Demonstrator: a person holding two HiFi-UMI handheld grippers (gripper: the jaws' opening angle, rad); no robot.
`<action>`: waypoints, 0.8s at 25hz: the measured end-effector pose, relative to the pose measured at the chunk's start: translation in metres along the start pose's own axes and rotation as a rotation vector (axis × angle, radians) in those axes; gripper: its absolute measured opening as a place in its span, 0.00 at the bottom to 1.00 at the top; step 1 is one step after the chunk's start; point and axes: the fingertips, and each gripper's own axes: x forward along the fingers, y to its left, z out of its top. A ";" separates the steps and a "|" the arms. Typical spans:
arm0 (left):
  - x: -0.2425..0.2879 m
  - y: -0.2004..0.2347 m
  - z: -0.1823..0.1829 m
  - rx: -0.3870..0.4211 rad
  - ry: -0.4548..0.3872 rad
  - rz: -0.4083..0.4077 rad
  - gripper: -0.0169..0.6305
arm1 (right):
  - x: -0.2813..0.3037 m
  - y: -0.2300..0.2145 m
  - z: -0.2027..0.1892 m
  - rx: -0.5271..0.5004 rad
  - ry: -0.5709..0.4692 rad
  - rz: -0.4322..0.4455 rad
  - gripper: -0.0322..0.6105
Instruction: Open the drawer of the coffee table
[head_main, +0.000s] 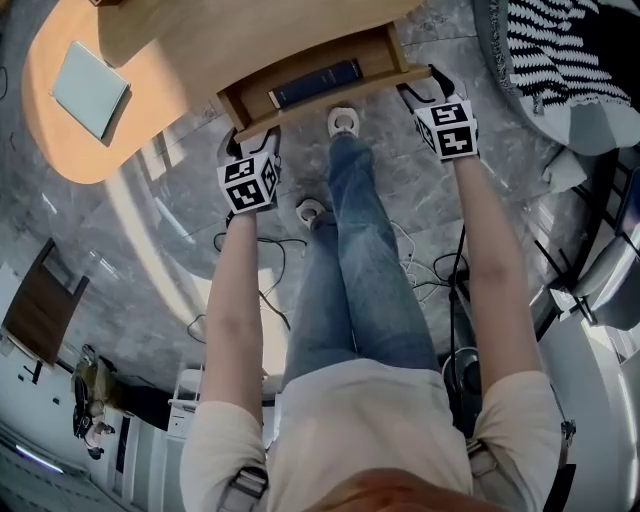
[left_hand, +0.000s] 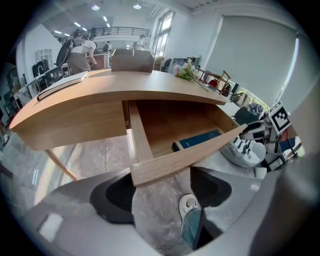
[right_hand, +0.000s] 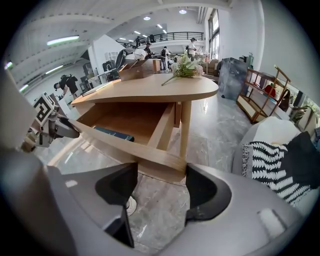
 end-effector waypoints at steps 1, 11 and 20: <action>-0.001 -0.001 -0.001 0.000 0.000 0.000 0.56 | -0.001 0.000 -0.001 0.002 0.001 -0.003 0.51; -0.012 -0.013 -0.031 -0.007 0.019 -0.016 0.55 | -0.015 0.008 -0.031 0.004 0.032 -0.006 0.51; -0.017 -0.019 -0.061 0.005 0.049 -0.016 0.55 | -0.023 0.020 -0.063 0.024 0.049 -0.018 0.51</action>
